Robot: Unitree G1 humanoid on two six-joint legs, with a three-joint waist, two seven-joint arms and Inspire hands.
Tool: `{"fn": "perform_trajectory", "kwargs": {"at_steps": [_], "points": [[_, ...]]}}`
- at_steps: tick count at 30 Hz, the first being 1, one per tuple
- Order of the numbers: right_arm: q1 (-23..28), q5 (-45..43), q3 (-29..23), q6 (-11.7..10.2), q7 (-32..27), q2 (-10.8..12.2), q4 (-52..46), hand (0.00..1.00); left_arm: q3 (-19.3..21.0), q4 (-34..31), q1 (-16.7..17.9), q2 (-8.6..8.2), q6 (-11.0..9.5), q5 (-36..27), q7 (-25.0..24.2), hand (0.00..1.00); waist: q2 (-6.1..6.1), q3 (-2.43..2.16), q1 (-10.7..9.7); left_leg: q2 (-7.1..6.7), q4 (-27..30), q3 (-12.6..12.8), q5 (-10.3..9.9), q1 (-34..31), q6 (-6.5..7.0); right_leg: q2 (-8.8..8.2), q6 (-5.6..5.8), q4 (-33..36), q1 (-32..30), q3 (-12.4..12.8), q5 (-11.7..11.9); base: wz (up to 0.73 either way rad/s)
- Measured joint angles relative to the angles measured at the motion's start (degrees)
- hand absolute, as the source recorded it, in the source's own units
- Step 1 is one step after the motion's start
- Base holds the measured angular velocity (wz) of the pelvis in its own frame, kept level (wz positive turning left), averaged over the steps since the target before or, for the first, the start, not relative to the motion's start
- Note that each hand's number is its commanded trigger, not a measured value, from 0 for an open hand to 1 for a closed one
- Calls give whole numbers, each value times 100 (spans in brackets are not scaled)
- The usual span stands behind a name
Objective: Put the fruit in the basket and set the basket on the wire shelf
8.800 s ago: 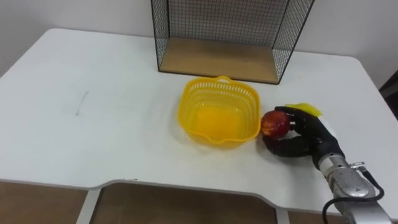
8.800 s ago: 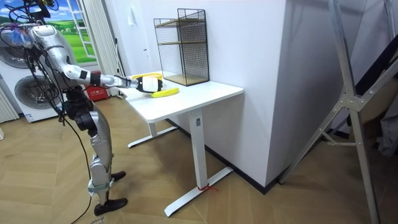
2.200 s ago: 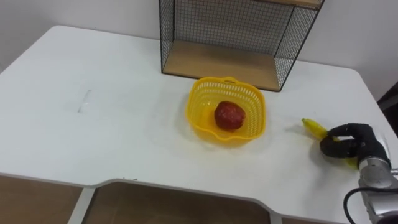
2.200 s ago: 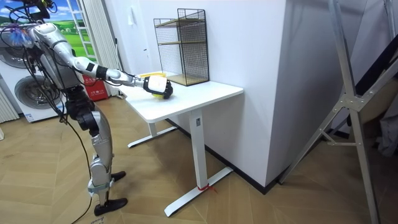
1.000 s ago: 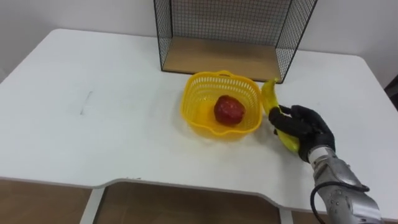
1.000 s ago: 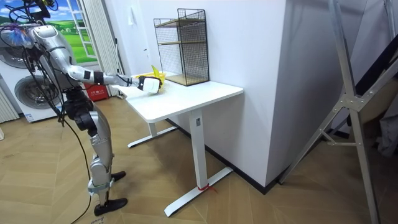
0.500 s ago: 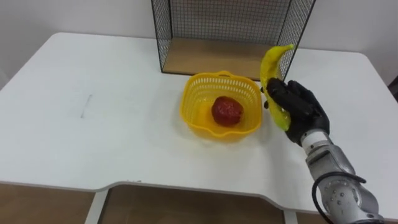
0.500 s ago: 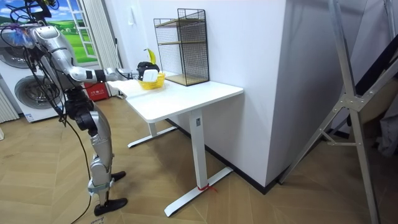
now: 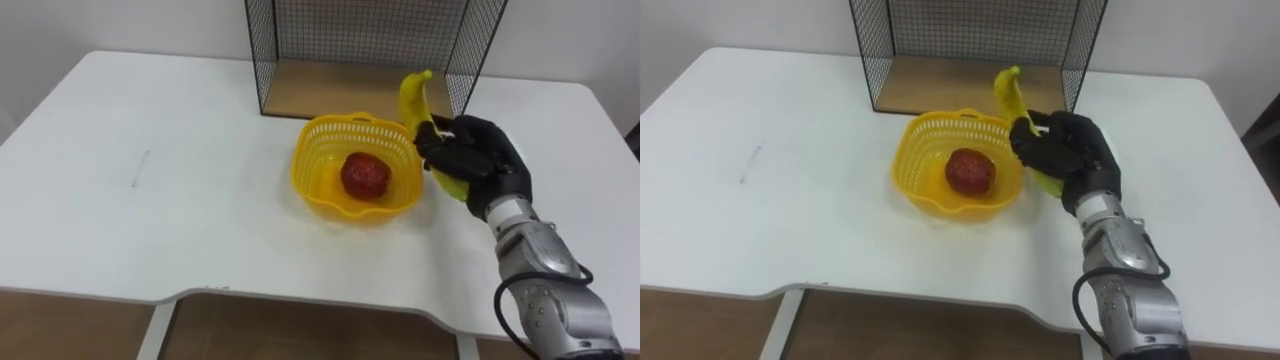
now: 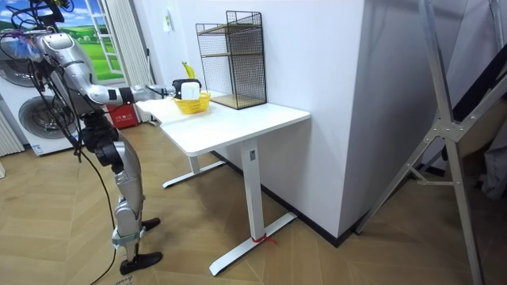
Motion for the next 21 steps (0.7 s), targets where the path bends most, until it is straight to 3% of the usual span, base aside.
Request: {"fn": "perform_trajectory", "kwargs": {"at_steps": [4, 5, 6, 8, 9, 10, 15, 21], "points": [[-167, -377, 131, 0, 14, -38, 0, 100, 0, -1, -54, 6, -2, 2, -1, 0, -110, 38, -7, 0, -1, 8, 2, -27, 1, 1, 0, -11, -33, 6, 0, 0], [-207, -387, 141, 0, 30, -39, 0, 100, 0, -2, -71, 10, -2, 0, -1, 0, -144, 26, -4, 0, 0, 9, 2, -62, 1, 0, 0, -12, -62, 5, 0, 0], [-275, -394, 148, 1, 61, -38, 0, 93, -1, -2, -78, 9, -2, -2, -1, 0, -165, 36, -2, 0, -1, 14, 2, -83, 1, 0, -1, -6, -82, 7, 0, 0], [-404, -368, 188, 1, 86, -38, 0, 62, -1, -1, -127, 9, -2, -13, -1, 0, -178, 35, 1, 4, -1, 20, 3, -128, 2, -2, -2, 32, -118, 14, 1, 0], [-485, -368, 199, 1, 100, -38, 0, 16, -2, -1, -131, 9, -2, -13, -1, 0, -173, 38, 1, 7, 4, 20, 6, -152, 7, -7, -1, 80, -163, 14, 1, 0], [-525, -369, 201, 1, 118, -38, 0, 0, -2, -1, -140, 9, -3, -13, -1, 0, -171, 40, 2, 8, 2, 20, 7, -152, 8, -7, -2, 83, -165, 14, 1, 0], [-640, -535, 217, 1, 219, -36, 7, 0, -1, 2, -221, 25, -17, -6, -2, 0, -176, 48, 130, 6, 0, 11, 7, -141, 8, -8, -1, 77, -142, -2, 1, 1], [-639, -801, 261, 3, 260, -36, 26, 0, 0, 11, -202, 23, -12, -7, -37, 0, -173, 73, 139, 5, 10, -22, 7, -145, 8, -5, -1, 76, -118, -41, 1, 3]]}}
